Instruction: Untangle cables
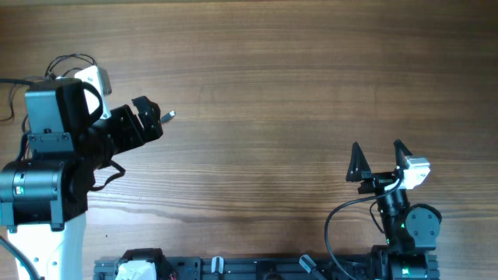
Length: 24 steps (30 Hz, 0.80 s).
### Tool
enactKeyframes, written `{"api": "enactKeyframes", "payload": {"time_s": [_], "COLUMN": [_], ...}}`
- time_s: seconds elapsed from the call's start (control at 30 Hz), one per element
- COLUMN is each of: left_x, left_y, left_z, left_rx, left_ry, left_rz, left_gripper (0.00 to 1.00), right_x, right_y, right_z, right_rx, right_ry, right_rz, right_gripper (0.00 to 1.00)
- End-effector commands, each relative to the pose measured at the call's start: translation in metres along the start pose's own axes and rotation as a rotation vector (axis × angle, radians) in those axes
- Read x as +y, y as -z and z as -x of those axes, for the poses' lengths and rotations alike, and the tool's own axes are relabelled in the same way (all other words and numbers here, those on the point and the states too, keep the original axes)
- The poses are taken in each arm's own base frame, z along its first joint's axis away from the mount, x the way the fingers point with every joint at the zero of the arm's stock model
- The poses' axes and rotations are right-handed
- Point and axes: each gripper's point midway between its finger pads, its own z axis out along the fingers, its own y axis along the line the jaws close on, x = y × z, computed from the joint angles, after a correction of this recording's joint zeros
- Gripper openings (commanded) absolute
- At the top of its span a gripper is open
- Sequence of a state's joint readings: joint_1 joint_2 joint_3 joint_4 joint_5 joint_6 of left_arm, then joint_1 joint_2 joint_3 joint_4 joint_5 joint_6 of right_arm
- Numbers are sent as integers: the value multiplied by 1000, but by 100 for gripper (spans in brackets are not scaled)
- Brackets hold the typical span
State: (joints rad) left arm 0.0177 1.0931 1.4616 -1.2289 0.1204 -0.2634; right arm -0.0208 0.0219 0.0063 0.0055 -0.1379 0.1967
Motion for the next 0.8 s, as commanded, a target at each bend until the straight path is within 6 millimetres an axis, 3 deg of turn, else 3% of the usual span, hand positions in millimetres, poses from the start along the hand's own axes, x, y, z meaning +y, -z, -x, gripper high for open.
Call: {"api": "enactKeyframes", "payload": {"time_s": [0.0, 0.3, 0.5, 0.57, 0.77], "left_x": [0, 1, -15, -23, -20], "left_y": [-1, 21, 30, 27, 18], "left_z": [-1, -11, 17, 18, 5], "left_rx": [3, -85, -448, -575, -838], "left_ry": [-25, -36, -88, -125, -199], "left_rz": [3, -26, -177, -263, -341], "left_gripper": [100, 100, 100, 100, 100], "right_x": [3, 3, 3, 3, 3], "right_y": [1, 1, 1, 1, 1], "right_z": [4, 4, 4, 4, 4], "right_rx": [-18, -18, -18, -18, -18], "right_ry": [16, 16, 16, 15, 16], "right_rz": [15, 15, 15, 14, 15], "right_gripper": [100, 100, 100, 100, 100]}}
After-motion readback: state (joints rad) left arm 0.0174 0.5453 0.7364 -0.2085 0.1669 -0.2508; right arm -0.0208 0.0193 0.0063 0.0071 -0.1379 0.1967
